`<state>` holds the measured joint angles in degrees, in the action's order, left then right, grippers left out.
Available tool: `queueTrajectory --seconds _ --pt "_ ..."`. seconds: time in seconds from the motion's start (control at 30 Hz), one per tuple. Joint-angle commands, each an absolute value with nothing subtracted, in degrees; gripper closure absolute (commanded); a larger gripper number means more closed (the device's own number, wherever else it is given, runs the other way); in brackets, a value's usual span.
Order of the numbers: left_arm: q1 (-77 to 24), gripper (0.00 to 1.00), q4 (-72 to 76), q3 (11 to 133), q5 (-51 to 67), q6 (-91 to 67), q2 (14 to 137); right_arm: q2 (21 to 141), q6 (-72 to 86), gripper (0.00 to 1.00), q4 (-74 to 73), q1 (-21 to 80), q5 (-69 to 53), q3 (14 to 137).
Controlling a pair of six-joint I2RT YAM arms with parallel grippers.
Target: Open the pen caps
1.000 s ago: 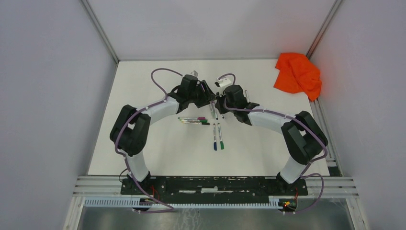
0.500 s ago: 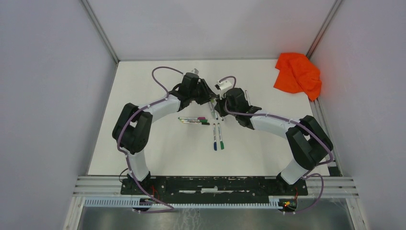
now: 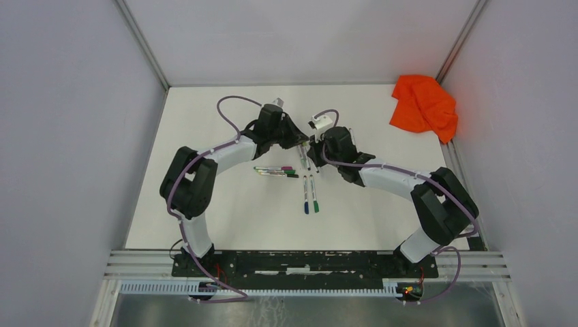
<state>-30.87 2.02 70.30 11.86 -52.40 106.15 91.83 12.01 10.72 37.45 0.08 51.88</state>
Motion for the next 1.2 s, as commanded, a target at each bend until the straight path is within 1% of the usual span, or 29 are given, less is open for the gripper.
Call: queueTrajectory --seconds 0.0,0.03,0.1,0.13,0.5,0.57,0.63,0.7,0.8,0.9,1.17 --pt "-30.87 0.98 8.93 69.55 16.56 -50.01 105.57 88.62 10.32 0.85 13.48 37.96 -1.80 51.24" --pt "-30.90 0.98 9.64 69.46 17.49 -49.55 105.53 88.60 10.13 0.81 13.48 37.91 -2.04 51.23" --pt "-30.92 0.98 11.02 69.39 19.17 -48.79 105.41 88.68 10.02 0.76 13.52 37.96 -2.60 51.24" --pt "-30.86 0.98 11.74 69.30 19.84 -48.56 105.35 88.78 10.09 0.75 13.55 37.94 -2.76 51.22" --pt "-30.78 0.98 15.62 69.05 23.63 -47.02 104.17 89.20 9.95 0.73 14.42 37.73 -3.23 49.42" --pt "-30.75 0.98 16.20 68.89 23.93 -47.02 103.99 89.45 10.10 0.76 14.72 37.47 -3.64 49.09" --pt "-30.52 0.98 16.95 68.69 24.37 -47.02 103.81 89.56 10.46 0.85 15.08 37.22 -4.08 48.65" --pt "-30.34 0.98 17.41 68.57 24.60 -47.14 103.70 89.74 10.66 0.99 15.34 36.77 -4.74 48.35" --pt "-29.83 0.98 17.73 68.47 23.77 -47.57 103.56 89.91 10.44 1.00 14.94 36.39 -5.08 48.21" --pt "-29.12 0.98 16.61 69.18 21.32 -49.04 104.14 89.80 9.34 1.00 13.27 36.30 -2.92 48.49" --pt "-28.70 0.98 5.12 78.03 10.60 -52.13 106.80 89.58 5.83 1.00 6.56 36.95 11.46 49.33"
